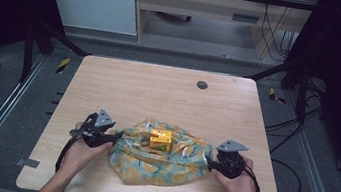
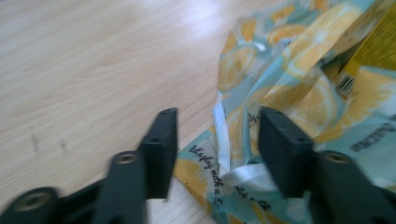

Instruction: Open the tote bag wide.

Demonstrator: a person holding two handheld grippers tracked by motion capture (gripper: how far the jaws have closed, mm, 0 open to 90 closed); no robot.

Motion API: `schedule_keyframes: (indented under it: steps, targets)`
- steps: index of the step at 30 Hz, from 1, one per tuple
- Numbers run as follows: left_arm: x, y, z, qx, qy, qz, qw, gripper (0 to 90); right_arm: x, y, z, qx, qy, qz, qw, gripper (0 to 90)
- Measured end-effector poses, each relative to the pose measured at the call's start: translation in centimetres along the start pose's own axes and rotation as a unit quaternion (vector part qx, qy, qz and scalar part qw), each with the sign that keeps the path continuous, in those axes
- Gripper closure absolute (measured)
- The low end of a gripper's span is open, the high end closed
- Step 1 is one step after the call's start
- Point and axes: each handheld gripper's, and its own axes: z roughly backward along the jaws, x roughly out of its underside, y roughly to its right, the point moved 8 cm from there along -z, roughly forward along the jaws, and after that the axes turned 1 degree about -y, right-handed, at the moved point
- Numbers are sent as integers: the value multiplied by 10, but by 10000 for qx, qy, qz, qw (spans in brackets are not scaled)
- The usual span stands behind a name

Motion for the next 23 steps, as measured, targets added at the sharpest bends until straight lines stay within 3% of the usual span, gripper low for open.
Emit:
schedule_keyframes:
  steps: [5, 11, 13, 17, 19, 23]
  targets:
    - [-9, -5, 22, -25, 426, 170, 9989, 296, -9, 12, 21, 171, 442, -160, 9988, 202]
    - [-13, -13, 39, -134, 602, 253, 9978, 199, -18, 21, 34, 257, 824, -127, 9962, 126]
    - [-12, -19, 45, -291, 637, 268, 9972, 180, -19, 26, 37, 346, 891, -229, 9952, 90]
    - [5, -39, 55, -747, 502, 318, 9954, 127, -14, 37, 37, 559, 935, -449, 9930, 65]
    - [20, -54, 58, -1043, 383, 344, 9932, 110, -7, 46, 34, 744, 890, -620, 9913, 65]
    - [48, -77, 59, -1255, 349, 799, 9883, 100, 7, 60, 31, 1067, 712, -870, 9879, 81]
